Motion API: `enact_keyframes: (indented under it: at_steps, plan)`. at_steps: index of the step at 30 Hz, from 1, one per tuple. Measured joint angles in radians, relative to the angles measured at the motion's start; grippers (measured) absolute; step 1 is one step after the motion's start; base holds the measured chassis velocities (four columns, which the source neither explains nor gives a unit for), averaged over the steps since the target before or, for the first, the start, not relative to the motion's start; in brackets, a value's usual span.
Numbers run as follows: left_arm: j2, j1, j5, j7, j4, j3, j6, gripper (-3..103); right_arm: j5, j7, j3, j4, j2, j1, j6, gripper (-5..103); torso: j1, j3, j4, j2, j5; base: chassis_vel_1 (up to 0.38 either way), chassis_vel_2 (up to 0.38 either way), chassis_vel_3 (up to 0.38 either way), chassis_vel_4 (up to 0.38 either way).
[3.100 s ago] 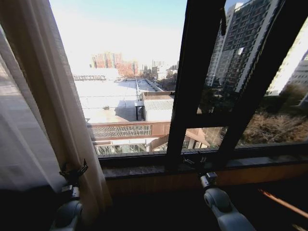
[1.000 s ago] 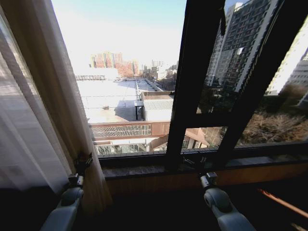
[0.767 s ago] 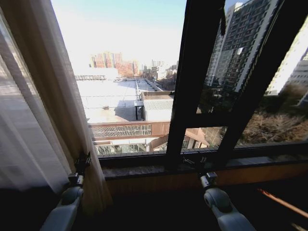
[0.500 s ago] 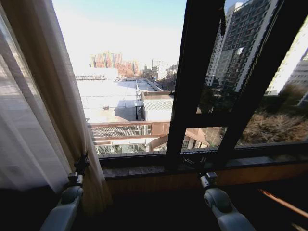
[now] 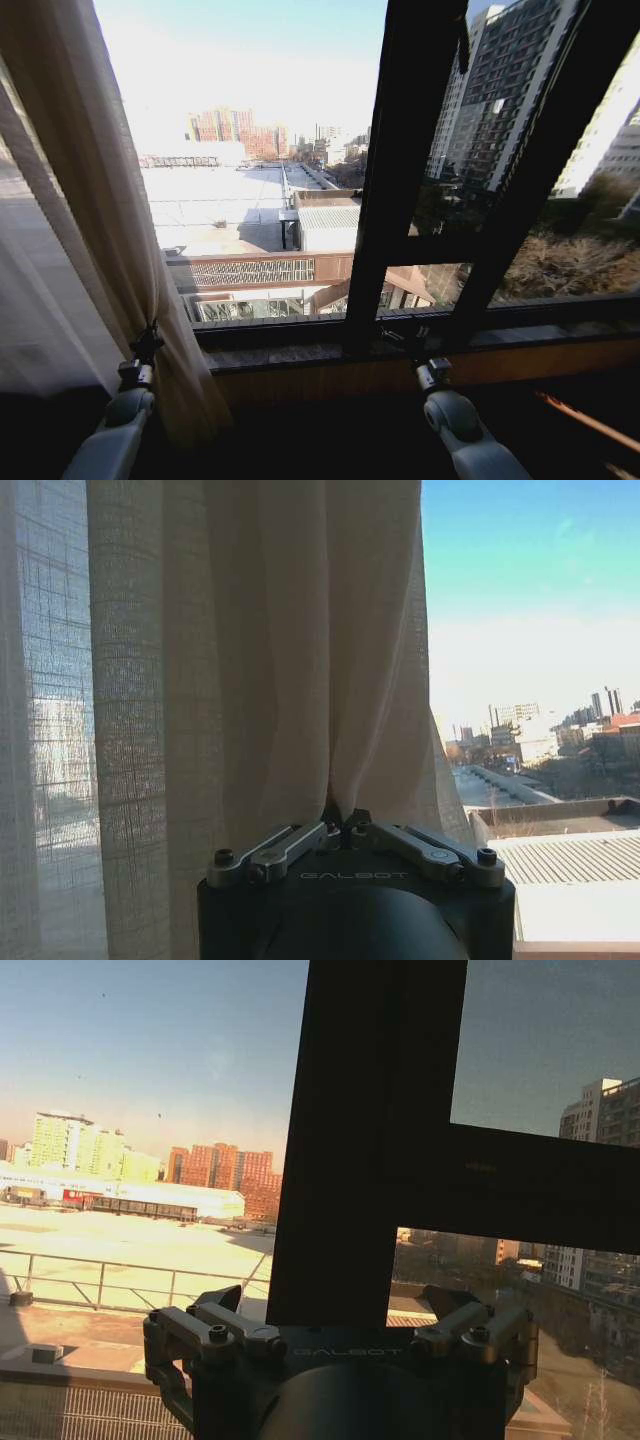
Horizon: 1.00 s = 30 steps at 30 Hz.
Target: Open the curtains by pulling them apart, changing their state from closed to fully open.
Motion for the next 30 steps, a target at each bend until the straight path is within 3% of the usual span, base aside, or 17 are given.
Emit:
enact_keyframes:
  at_steps: [19,24,30]
  plan:
    - [0.034,-0.019,-0.018,-0.016,0.026,-0.004,-0.001,0,0.0,0.0,0.0,0.0,0.0,0.0,0.0,100,0.0,0.0,-0.0002,0.0,0.0005,0.08,0.08,-0.087,-0.084]
    - [0.085,-0.061,-0.056,-0.042,0.084,-0.019,0.003,0,0.0,0.0,0.0,0.0,0.0,0.0,0.0,100,0.0,0.0,-0.0003,0.0,0.0004,-0.009,-0.011,0.005,0.004]
    - [0.161,-0.158,-0.063,-0.096,0.242,-0.05,0.002,0,0.0,0.0,0.0,0.0,0.0,0.0,0.0,100,0.0,0.0,0.0001,0.0,-0.0003,0.0,0.0,0.0,0.0]
